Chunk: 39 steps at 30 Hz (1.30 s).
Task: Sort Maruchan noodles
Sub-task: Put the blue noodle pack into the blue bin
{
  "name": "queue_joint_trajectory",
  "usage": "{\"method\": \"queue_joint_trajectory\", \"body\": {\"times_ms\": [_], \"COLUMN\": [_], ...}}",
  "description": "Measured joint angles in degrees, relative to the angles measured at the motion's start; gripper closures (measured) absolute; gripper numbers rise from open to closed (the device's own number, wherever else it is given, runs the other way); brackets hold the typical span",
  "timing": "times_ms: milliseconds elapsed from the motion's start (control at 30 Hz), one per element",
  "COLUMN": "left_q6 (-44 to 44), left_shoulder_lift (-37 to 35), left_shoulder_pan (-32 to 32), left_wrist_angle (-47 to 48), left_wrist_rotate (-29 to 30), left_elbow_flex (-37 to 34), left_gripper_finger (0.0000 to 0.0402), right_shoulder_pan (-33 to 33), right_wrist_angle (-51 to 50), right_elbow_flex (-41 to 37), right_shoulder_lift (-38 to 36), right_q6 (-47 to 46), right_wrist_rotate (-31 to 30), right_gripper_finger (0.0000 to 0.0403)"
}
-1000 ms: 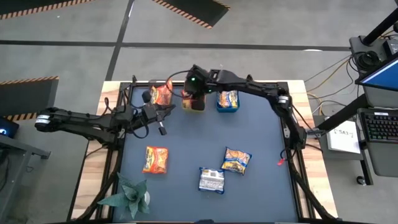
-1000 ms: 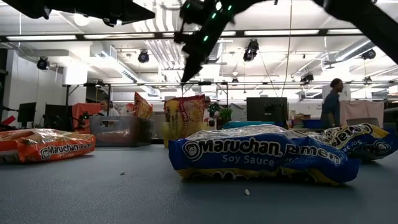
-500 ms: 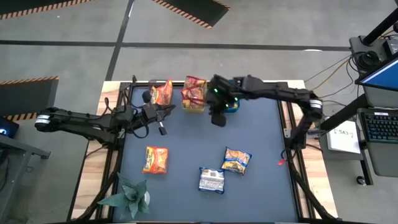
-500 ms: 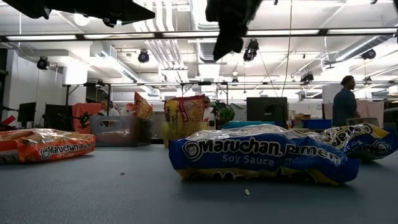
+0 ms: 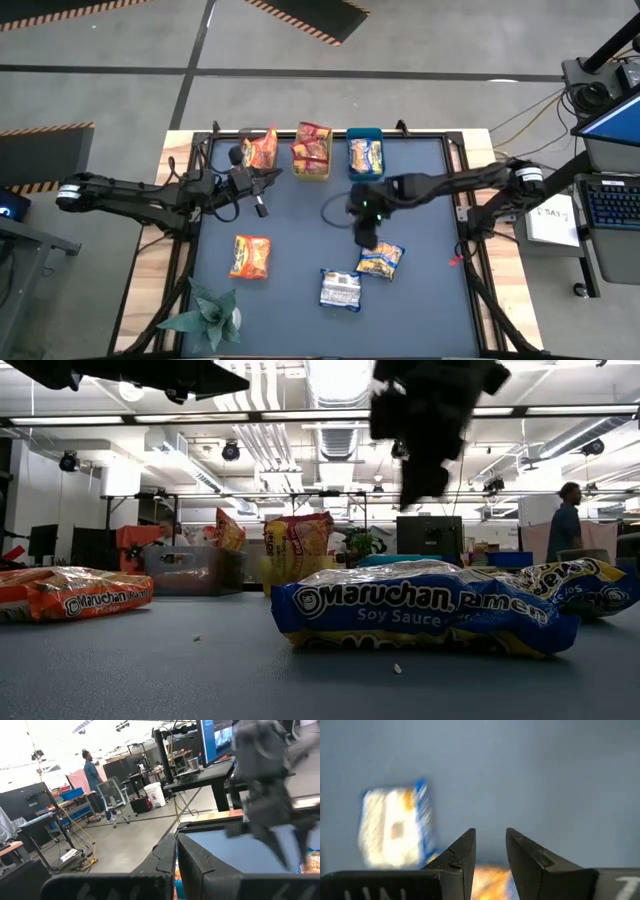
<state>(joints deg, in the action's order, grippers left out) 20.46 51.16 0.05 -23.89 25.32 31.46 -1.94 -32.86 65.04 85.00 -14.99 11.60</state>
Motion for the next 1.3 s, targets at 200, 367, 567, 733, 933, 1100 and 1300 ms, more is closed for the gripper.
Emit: {"method": "queue_joint_trajectory", "body": {"times_ms": [200, 367, 567, 733, 933, 1100, 1300], "left_q6": [0.0, 0.0, 0.0, -0.2, -0.8, -4.9, -11.9], "left_shoulder_lift": [0.0, 0.0, 0.0, 0.0, 0.0, 0.0, 0.0], "left_shoulder_pan": [0.0, 0.0, 0.0, 0.0, 0.0, 0.0, 0.0], "left_wrist_angle": [0.5, 1.0, 0.9, 0.8, 0.2, 0.5, 3.7], "left_wrist_rotate": [0.0, 0.0, 0.0, 0.0, 0.0, 0.1, -1.3], "left_elbow_flex": [0.0, 0.0, 0.0, 0.0, 0.0, 0.0, 0.0], "left_gripper_finger": [0.0402, 0.0402, 0.0402, 0.0402, 0.0402, 0.0402, 0.0402], "right_shoulder_pan": [4.1, 6.4, 6.0, 4.9, 2.9, 2.3, 2.3], "right_wrist_angle": [0.1, 0.2, 0.7, 7.2, 16.4, 16.6, 15.1], "right_elbow_flex": [-6.7, -11.1, -14.3, -15.6, -14.9, -13.1, -15.8], "right_shoulder_lift": [0.6, 0.7, 0.7, 0.7, 0.7, -0.1, -4.0], "right_q6": [-11.9, -15.8, -14.7, -9.6, -4.0, -0.1, 0.4], "right_wrist_rotate": [16.5, 16.9, 12.5, 3.9, -17.7, -18.2, -16.1], "right_gripper_finger": [0.0310, 0.0318, 0.0319, 0.0321, 0.0321, 0.0321, 0.0321]}}
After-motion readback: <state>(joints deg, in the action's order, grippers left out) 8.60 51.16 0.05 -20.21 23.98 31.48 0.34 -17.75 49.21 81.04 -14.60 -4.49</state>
